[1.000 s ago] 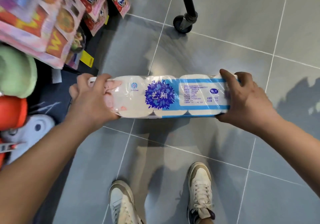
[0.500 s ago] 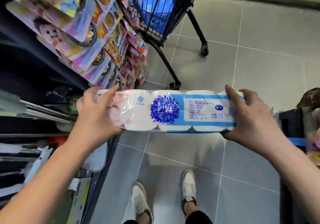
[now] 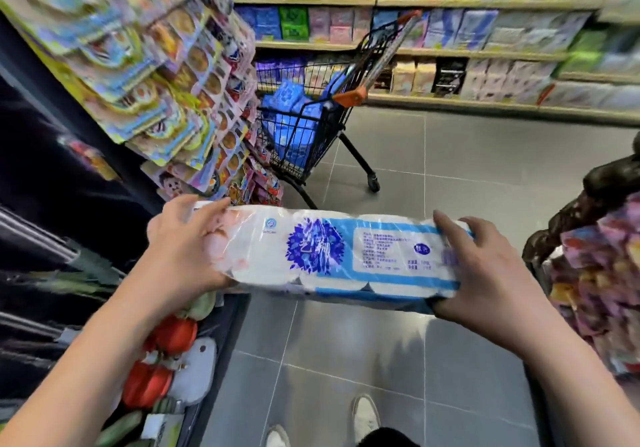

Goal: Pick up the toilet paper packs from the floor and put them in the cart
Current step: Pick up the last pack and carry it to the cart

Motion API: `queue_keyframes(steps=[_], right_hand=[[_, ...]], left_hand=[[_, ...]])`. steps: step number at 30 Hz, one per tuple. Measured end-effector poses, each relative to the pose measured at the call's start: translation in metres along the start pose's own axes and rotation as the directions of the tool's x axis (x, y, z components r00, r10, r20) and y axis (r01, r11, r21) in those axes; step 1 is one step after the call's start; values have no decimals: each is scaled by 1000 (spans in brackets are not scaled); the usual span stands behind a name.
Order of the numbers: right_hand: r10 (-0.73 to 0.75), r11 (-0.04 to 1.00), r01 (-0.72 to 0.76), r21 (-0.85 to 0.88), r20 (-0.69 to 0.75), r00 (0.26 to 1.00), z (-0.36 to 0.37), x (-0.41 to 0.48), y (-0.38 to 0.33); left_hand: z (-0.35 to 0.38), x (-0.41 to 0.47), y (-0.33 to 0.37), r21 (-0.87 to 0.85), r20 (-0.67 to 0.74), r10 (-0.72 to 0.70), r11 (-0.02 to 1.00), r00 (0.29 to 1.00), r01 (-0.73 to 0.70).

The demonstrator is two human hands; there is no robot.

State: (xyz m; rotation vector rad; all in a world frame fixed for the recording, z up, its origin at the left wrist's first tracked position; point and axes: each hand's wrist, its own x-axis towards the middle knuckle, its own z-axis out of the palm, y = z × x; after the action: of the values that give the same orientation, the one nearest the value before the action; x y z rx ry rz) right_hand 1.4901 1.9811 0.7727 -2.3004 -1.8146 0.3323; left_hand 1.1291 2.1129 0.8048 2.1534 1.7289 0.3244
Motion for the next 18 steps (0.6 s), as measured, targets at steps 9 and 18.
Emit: queue_keyframes(steps=[9,18], right_hand=[[136,989,-141,-31,-137,981,-26,-52,-6],[487,873,-481,80,-220,845,-17,-161,-62]], left_hand=[[-9,13,28,-43,25,172,984,985,-171],[-10,24,38,-93,149,477,879,866,-468]])
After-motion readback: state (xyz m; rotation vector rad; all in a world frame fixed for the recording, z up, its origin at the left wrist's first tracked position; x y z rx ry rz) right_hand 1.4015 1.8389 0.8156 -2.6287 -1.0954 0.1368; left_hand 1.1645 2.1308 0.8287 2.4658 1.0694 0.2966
